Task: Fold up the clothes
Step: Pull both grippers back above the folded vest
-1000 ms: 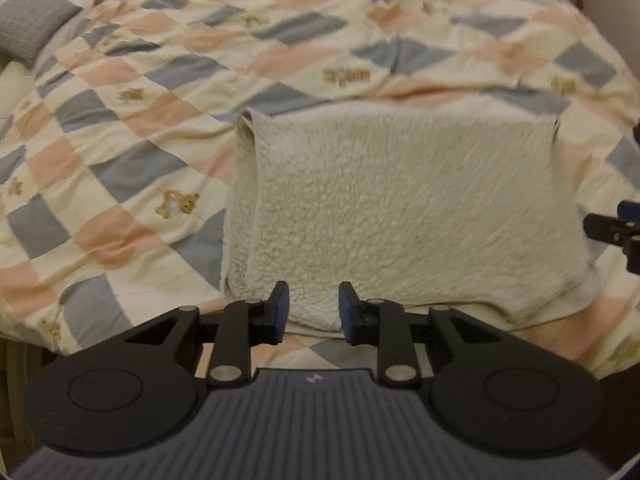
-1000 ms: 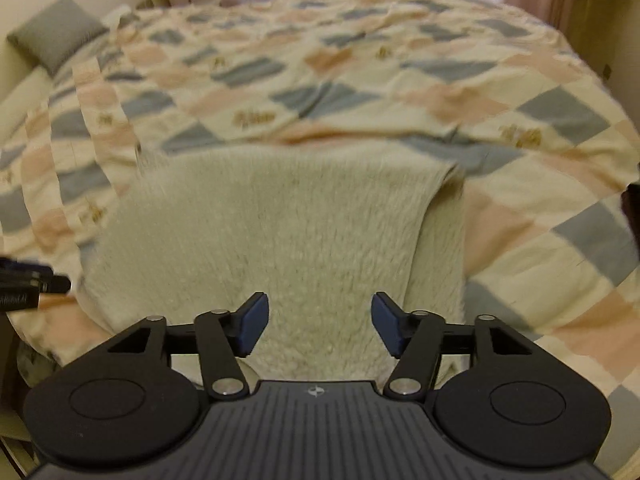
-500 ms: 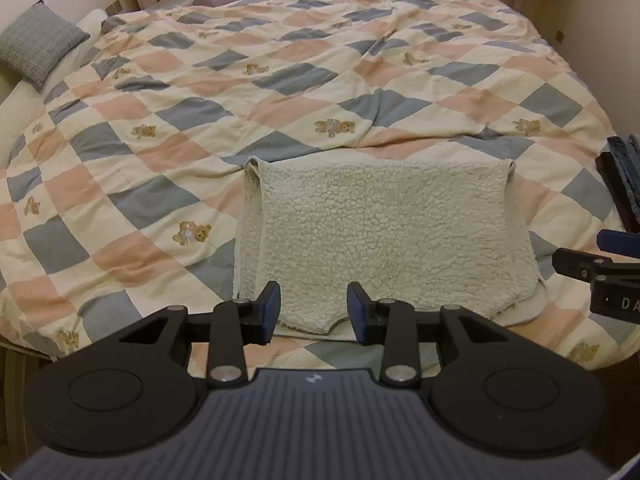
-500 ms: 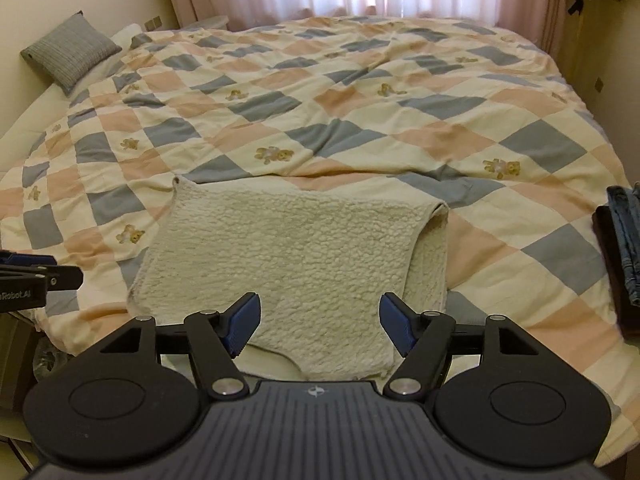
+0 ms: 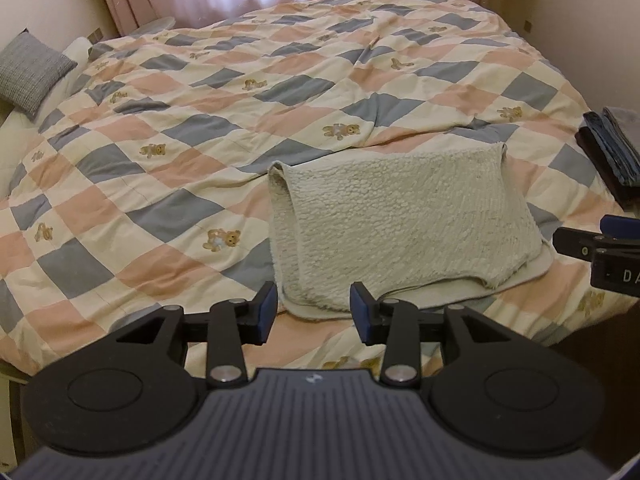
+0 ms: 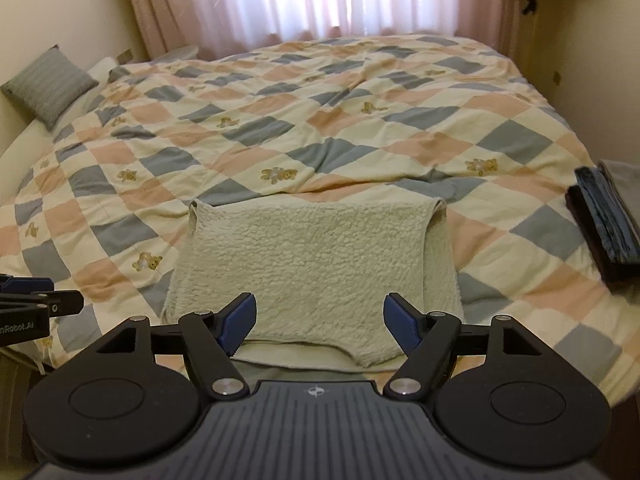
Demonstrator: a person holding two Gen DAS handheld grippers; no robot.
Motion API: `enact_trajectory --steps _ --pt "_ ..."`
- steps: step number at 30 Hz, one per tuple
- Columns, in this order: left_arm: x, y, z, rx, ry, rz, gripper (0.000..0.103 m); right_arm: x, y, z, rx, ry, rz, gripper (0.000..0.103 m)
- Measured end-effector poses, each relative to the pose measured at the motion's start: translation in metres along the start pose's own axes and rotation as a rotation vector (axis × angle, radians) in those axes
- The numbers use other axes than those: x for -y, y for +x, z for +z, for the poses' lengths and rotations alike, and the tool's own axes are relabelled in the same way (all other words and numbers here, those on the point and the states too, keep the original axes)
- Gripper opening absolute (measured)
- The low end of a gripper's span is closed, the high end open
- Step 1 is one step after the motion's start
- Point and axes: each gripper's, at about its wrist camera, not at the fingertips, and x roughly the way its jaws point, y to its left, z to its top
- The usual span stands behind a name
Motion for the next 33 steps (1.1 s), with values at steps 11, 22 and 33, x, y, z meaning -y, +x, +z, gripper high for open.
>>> enact_trajectory --steps 11,22,33 --pt "-0.034 -0.013 -0.035 0.024 0.106 -0.052 0.038 -0.048 -0.037 -0.042 0.053 0.078 -0.114 0.074" --pt "-0.041 -0.016 -0.043 0.007 0.111 -0.068 0.039 -0.067 -0.050 -0.059 0.032 0.094 -0.149 0.075" --pt "-0.019 0.019 0.001 -0.011 0.089 -0.049 0.041 -0.043 -0.018 -0.024 0.005 0.055 -0.127 0.075"
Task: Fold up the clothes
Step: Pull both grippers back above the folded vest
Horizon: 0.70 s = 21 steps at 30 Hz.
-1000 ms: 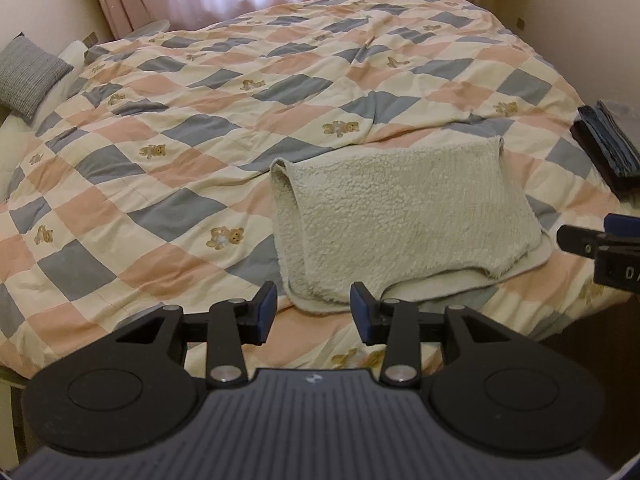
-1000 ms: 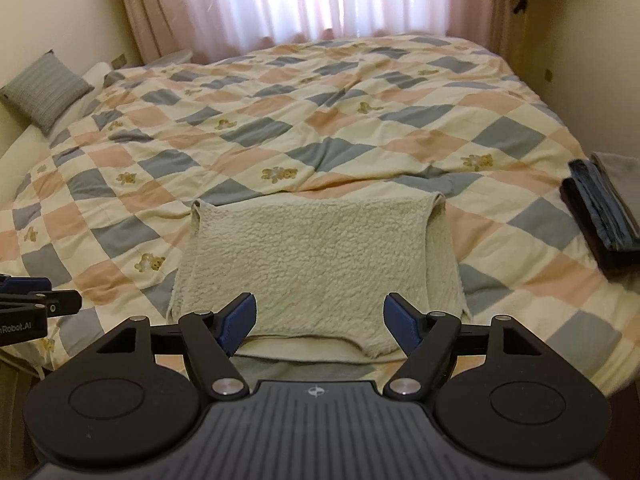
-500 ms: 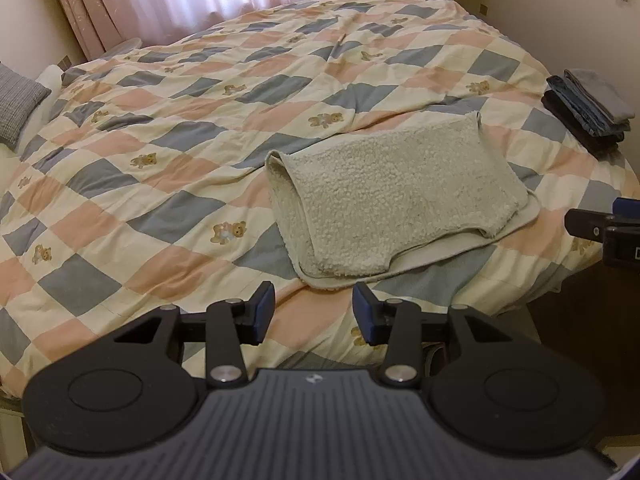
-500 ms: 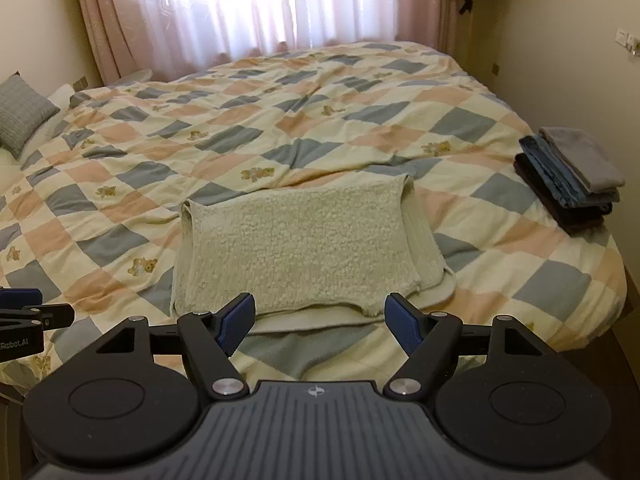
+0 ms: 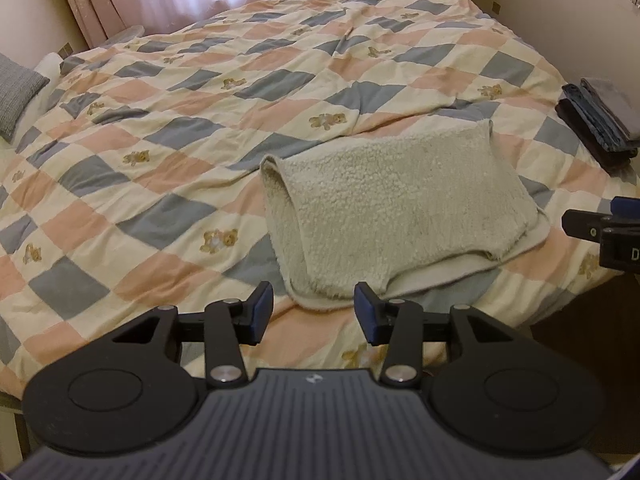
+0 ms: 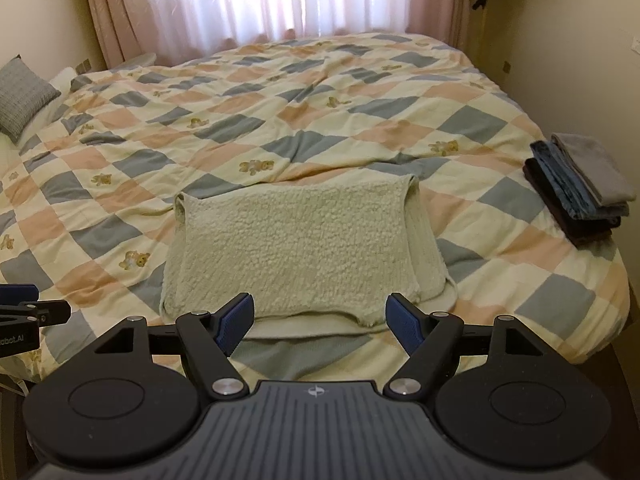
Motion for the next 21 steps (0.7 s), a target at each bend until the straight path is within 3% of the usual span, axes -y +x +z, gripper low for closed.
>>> enact_trajectory --steps 13,21 --pt "0.024 0.054 0.046 -0.072 -0.040 0.005 0.042 0.044 0.066 0.047 -0.068 -0.034 0.004 0.076" --pt "0.017 0.081 0.071 -0.086 0.045 -0.022 0.042 0.053 0.086 0.056 -0.107 0.002 -0.044 0.076"
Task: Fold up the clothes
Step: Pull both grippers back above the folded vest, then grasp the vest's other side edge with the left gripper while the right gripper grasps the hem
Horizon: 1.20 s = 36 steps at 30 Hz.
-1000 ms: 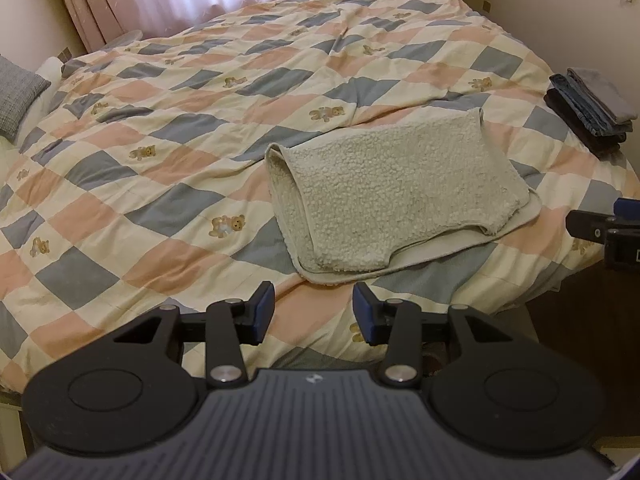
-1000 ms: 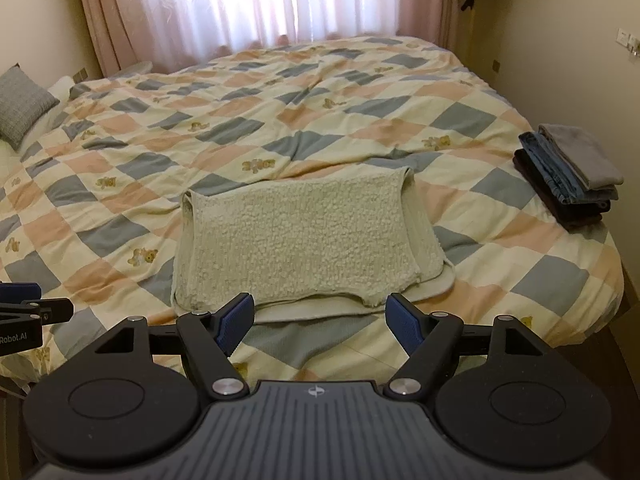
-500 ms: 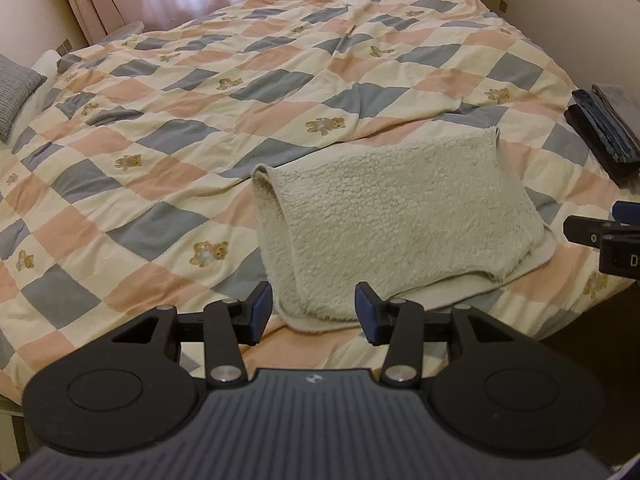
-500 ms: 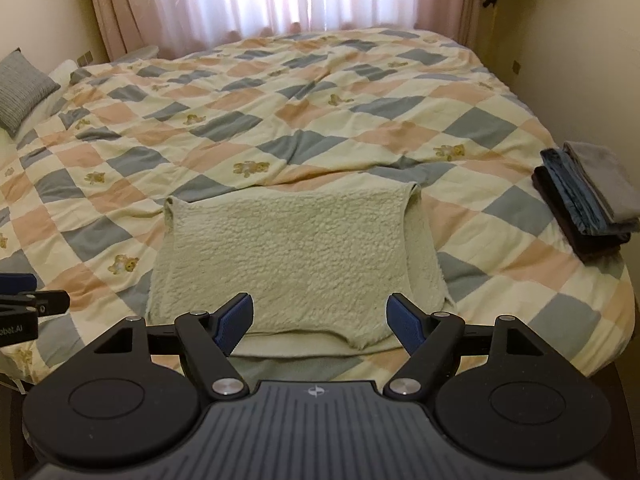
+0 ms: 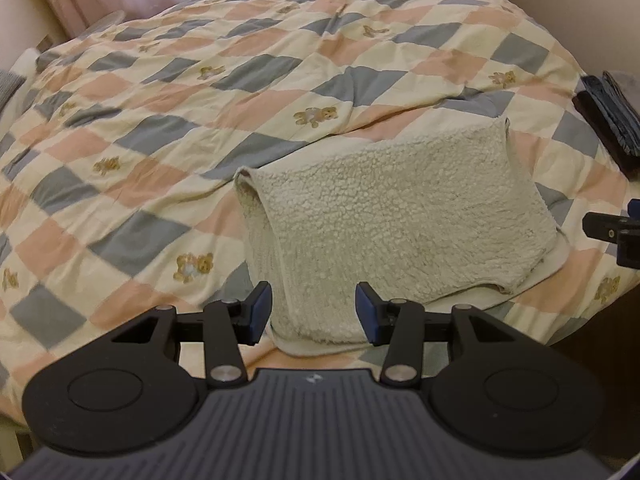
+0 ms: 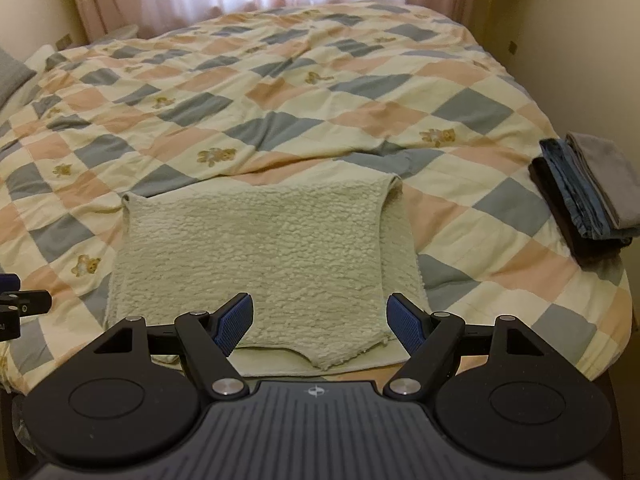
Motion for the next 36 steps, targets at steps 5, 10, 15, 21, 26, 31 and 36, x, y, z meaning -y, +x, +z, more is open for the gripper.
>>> enact_trajectory --steps 5,10,15,21,26,31,36 --pt "-0.018 0.014 0.025 0.041 0.134 -0.055 0.042 -0.006 0.006 0.003 -0.007 0.081 -0.064 0.076" --pt "-0.049 0.031 0.047 0.131 0.369 -0.120 0.042 -0.025 0.004 -0.002 0.017 0.246 -0.156 0.076" --pt "-0.092 0.066 0.046 0.196 0.621 -0.155 0.042 -0.066 0.000 -0.032 0.023 0.435 -0.231 0.077" --pt "-0.127 0.130 0.015 0.277 0.927 -0.122 0.033 -0.147 0.013 -0.085 -0.033 0.542 -0.257 0.076" --pt "-0.128 0.167 0.019 0.396 1.057 -0.153 0.017 -0.202 0.048 -0.121 -0.046 0.518 -0.242 0.019" --pt "-0.108 0.215 0.030 0.475 1.167 -0.222 0.017 -0.229 0.095 -0.127 0.006 0.511 -0.222 0.018" --pt "-0.100 0.278 0.017 0.495 1.363 -0.222 0.015 -0.243 0.137 -0.117 0.128 0.495 -0.265 0.018"
